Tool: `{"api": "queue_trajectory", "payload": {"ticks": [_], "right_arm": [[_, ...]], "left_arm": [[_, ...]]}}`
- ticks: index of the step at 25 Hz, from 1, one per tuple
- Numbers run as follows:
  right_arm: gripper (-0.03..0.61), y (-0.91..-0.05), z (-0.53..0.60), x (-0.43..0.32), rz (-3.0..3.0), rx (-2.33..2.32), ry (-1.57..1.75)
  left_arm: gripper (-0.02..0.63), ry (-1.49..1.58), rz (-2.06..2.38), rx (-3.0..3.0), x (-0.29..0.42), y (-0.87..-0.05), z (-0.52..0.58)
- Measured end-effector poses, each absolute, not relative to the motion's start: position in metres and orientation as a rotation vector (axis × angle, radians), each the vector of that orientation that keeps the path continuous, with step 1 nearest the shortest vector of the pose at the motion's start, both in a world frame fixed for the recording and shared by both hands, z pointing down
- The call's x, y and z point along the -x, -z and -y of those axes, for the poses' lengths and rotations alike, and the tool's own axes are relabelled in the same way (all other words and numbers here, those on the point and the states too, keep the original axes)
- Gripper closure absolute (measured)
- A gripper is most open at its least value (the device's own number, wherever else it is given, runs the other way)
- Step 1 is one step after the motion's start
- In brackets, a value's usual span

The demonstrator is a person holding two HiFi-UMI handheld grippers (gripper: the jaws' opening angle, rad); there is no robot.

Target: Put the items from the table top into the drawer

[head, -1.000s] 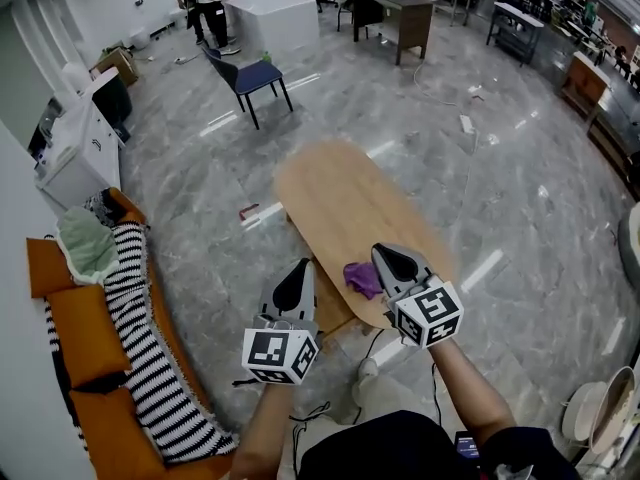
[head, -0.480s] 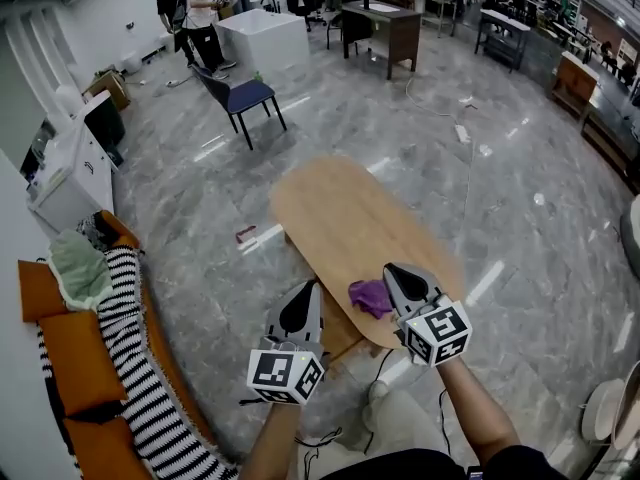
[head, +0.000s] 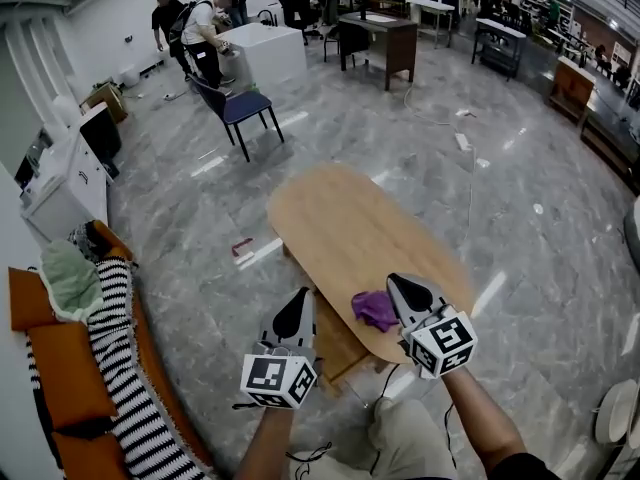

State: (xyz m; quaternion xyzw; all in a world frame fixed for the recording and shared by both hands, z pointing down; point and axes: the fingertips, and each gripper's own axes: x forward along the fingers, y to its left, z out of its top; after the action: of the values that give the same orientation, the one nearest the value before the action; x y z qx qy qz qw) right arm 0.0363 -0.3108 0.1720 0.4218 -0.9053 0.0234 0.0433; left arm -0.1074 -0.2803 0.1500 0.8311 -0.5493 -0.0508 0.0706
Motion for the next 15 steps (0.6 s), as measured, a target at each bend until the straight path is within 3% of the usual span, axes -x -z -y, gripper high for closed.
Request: {"api": "queue_trajectory", "payload": {"ticks": [15], "right_arm": [[0.561,-0.255,0.326,-0.036,2.762,-1.332,-0.031]], "left_arm": [[0.616,0.152,1.632,-2.534,0.109,-0.242,0.290]]}}
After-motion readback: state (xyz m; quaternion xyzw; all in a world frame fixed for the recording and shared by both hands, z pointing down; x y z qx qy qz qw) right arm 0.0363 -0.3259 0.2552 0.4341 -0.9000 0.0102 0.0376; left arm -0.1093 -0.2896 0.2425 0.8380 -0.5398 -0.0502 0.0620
